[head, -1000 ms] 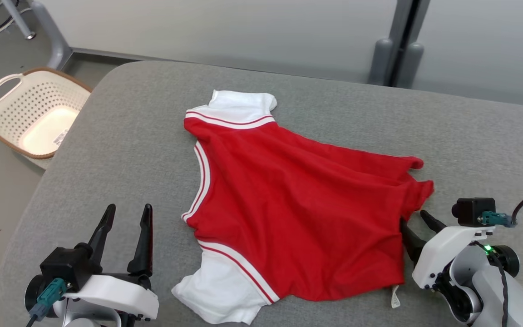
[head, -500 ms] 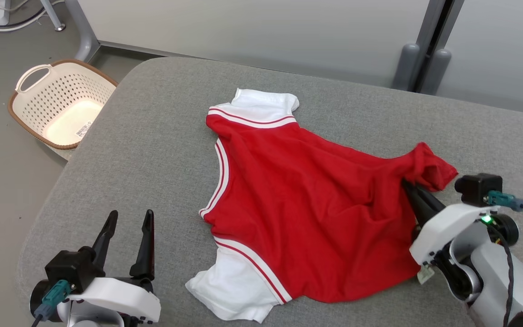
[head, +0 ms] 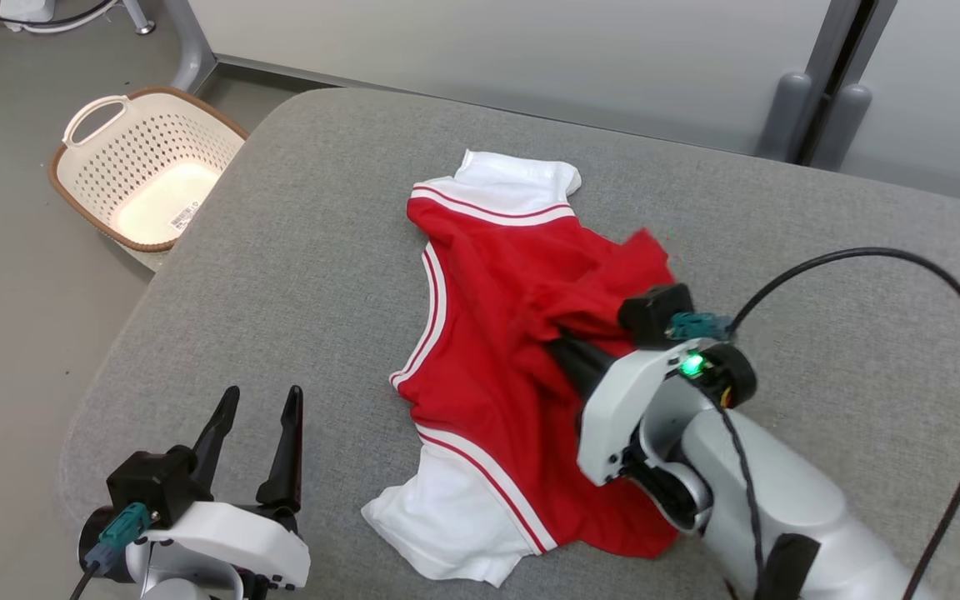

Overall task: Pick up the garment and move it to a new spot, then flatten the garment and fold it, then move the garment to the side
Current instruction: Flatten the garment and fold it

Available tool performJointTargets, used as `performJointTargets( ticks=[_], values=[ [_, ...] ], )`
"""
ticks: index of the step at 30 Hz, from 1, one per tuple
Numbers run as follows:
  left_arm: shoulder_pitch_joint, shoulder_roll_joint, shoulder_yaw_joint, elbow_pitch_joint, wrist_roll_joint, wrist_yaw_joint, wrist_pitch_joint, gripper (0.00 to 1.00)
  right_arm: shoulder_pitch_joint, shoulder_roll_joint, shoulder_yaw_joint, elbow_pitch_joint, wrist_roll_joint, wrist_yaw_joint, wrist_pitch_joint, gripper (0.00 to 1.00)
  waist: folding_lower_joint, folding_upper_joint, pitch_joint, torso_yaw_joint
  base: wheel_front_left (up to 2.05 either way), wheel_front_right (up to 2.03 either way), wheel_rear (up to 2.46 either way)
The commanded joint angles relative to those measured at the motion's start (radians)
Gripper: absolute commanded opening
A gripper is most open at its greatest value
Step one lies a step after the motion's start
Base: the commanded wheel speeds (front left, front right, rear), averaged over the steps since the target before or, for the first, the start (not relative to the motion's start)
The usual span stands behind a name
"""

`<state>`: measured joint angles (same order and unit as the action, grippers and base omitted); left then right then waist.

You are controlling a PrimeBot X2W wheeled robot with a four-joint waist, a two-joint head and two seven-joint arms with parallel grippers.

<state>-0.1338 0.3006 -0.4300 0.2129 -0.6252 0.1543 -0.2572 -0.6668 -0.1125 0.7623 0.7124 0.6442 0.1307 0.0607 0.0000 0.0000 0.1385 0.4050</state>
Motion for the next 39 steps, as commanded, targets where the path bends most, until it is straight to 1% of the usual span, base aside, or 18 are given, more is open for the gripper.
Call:
performJointTargets(
  ticks=[1,5,7,11,15,20,23,27,28,30,31,32,36,39],
  values=[
    [-0.015,0.003,0.003,0.011,0.001,-0.003,-0.005,1.00,-0.014,0.011,0.019,0.015,0.023,0.000,-0.014,1.00,0.0000,0.0000,0.002,0.002,0.00,0.00,0.00],
    [-0.017,0.003,0.008,0.024,-0.001,-0.002,-0.005,1.00,-0.018,0.026,0.081,0.038,0.074,0.000,-0.063,1.00,0.0000,0.0000,-0.008,-0.022,0.00,0.00,0.00],
    [-0.015,0.006,0.013,0.027,0.000,-0.002,-0.005,1.00,-0.013,0.015,0.099,0.028,0.099,0.000,-0.104,1.00,0.0000,0.0000,-0.018,-0.043,0.00,0.00,0.00],
    [0.000,0.013,0.024,0.022,0.002,0.004,-0.006,1.00,0.002,-0.029,0.112,-0.027,0.146,0.000,-0.201,1.00,0.0000,0.0000,-0.044,-0.096,0.00,0.00,0.00],
    [0.011,0.018,0.030,0.013,0.000,0.005,-0.007,1.00,0.023,-0.100,0.079,-0.073,0.176,0.000,-0.277,1.00,0.0000,0.0000,-0.065,-0.145,0.00,0.00,0.00],
    [0.019,0.016,0.026,0.006,0.002,0.010,-0.007,1.00,0.085,-0.162,0.007,-0.063,0.201,0.000,-0.299,1.00,0.0000,0.0000,-0.078,-0.168,0.00,0.00,0.00],
    [0.019,0.014,0.019,0.004,0.001,0.007,-0.007,1.00,0.105,-0.176,-0.004,-0.058,0.206,0.000,-0.278,1.00,0.0000,0.0000,-0.075,-0.163,0.00,0.00,0.00],
    [0.015,0.009,0.016,0.008,-0.001,0.006,-0.005,1.00,0.088,-0.167,0.009,-0.050,0.207,0.000,-0.214,1.00,0.0000,0.0000,-0.066,-0.138,0.00,0.00,0.00],
    [0.008,0.005,0.013,0.012,-0.004,0.000,-0.005,1.00,0.071,-0.154,0.019,-0.042,0.219,0.000,-0.154,1.00,0.0000,0.0000,-0.060,-0.120,0.00,0.00,0.00],
    [0.004,-0.003,0.007,0.016,-0.004,-0.001,-0.005,1.00,0.049,-0.145,0.029,-0.028,0.239,0.000,-0.086,1.00,0.0000,0.0000,-0.057,-0.100,0.00,0.00,0.00],
    [0.004,-0.003,0.007,0.016,-0.004,-0.001,-0.005,1.00,0.049,-0.145,0.029,-0.028,0.239,0.000,-0.086,1.00,0.0000,0.0000,-0.057,-0.100,0.00,0.00,0.00],
    [0.002,-0.006,0.006,0.019,-0.004,-0.001,-0.005,1.00,0.038,-0.142,0.031,-0.017,0.252,0.000,-0.046,1.00,0.0000,0.0000,-0.054,-0.090,0.00,0.00,0.00],
    [0.000,-0.017,0.002,0.033,-0.007,-0.005,-0.006,1.00,-0.003,-0.123,0.028,0.060,0.295,0.000,0.119,1.00,0.0000,0.0000,-0.047,-0.050,0.00,0.00,0.00],
    [-0.002,-0.023,0.003,0.043,-0.007,-0.010,-0.006,1.00,-0.025,-0.104,0.016,0.091,0.327,0.000,0.184,1.00,0.0000,0.0000,-0.042,-0.023,0.00,0.00,0.00]
  ],
)
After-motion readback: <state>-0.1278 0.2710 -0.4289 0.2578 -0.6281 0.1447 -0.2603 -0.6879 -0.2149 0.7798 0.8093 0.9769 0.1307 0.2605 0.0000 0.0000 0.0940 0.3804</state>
